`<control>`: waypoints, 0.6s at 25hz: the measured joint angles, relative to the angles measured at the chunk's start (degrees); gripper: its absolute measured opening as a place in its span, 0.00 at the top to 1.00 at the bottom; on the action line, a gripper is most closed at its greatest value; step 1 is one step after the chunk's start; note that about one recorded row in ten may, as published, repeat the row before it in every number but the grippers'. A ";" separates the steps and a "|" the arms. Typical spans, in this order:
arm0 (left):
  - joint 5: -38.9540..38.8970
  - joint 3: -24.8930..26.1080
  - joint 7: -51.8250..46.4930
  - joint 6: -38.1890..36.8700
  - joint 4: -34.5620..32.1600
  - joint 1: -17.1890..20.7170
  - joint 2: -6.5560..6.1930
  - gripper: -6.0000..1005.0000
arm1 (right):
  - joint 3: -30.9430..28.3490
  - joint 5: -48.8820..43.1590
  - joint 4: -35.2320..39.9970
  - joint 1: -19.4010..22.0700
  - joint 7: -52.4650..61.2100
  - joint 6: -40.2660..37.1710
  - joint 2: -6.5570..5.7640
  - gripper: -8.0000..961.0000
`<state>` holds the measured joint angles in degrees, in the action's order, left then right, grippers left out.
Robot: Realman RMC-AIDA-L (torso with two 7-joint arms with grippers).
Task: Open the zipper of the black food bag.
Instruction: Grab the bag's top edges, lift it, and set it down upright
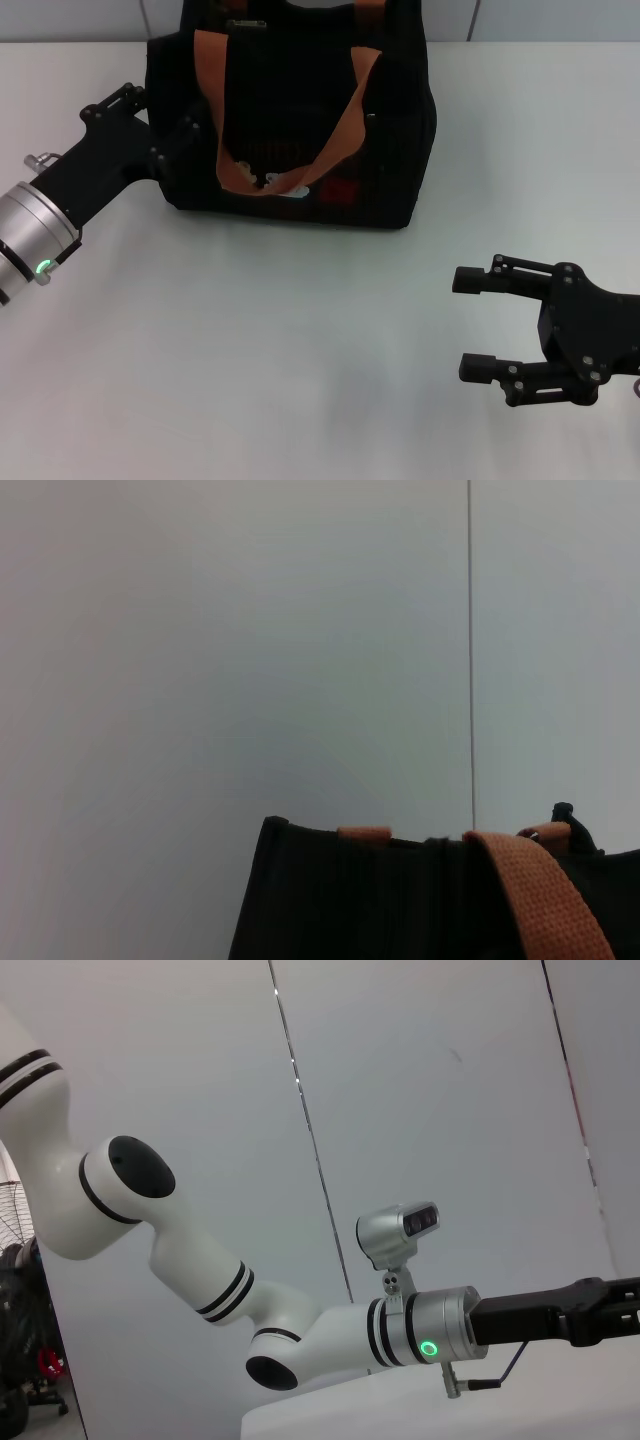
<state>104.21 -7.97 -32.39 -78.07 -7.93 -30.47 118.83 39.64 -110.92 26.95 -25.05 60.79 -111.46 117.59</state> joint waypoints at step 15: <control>-0.01 0.06 0.09 -0.11 0.37 -0.10 0.00 0.81 | 0.03 -0.18 -0.24 -0.33 -0.02 0.64 0.08 0.14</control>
<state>104.20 -7.91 -32.31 -78.18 -7.55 -30.58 118.83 39.66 -111.09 26.71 -25.38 60.77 -110.82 117.68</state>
